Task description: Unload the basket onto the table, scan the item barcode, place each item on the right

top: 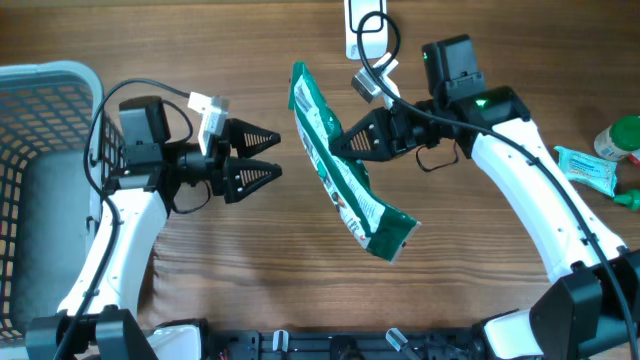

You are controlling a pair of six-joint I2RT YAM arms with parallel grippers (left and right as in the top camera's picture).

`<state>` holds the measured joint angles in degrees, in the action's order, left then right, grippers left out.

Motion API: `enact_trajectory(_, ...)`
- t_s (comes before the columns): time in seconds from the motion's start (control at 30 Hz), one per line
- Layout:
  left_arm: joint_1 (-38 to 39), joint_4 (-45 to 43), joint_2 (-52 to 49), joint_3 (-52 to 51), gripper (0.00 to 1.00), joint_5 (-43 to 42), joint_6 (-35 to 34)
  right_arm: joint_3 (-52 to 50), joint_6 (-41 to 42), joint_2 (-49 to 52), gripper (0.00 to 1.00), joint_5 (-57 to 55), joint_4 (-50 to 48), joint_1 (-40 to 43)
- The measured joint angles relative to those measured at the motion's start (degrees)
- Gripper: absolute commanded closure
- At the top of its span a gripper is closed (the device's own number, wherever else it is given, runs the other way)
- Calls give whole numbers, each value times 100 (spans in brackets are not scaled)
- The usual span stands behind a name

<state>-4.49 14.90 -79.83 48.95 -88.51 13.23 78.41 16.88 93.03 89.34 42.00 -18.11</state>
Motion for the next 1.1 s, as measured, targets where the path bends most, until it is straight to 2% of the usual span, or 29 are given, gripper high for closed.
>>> enact_trajectory(0.2,0,-22,0,0,0,-55,2,0,96,2,96,2,-527,-634)
enact_trajectory(0.37,0,-74,0,0,4,-57,0,0,114,0,96,0,-643,-629)
enact_trajectory(0.63,0,-474,463,-4,3,-57,-398,-4,133,2,96,0,-1718,-774)
enact_trajectory(0.73,0,-490,767,-4,7,-74,-538,-4,136,2,96,0,-2048,-885)
enact_trajectory(0.83,0,-483,929,-4,34,-79,-680,-13,129,0,96,-2,-2155,-949)
enact_trajectory(0.87,0,-492,935,-2,55,-76,-702,-42,131,0,96,-4,-2164,-951)
enact_trajectory(0.9,-2,-479,935,-4,82,-74,-732,-109,129,0,96,-20,-2173,-951)
enact_trajectory(0.93,-2,-472,935,-4,96,-72,-756,-199,129,2,94,-28,-2170,-933)
enact_trajectory(1.0,-2,-466,935,-4,96,-85,-850,-223,129,0,79,-118,-2173,-879)
enact_trajectory(1.03,-2,-481,942,-4,96,-85,-887,-223,144,2,76,-164,-2168,-839)
enact_trajectory(1.1,-7,-474,942,-4,96,-68,-977,-223,184,2,60,-356,-2129,-767)
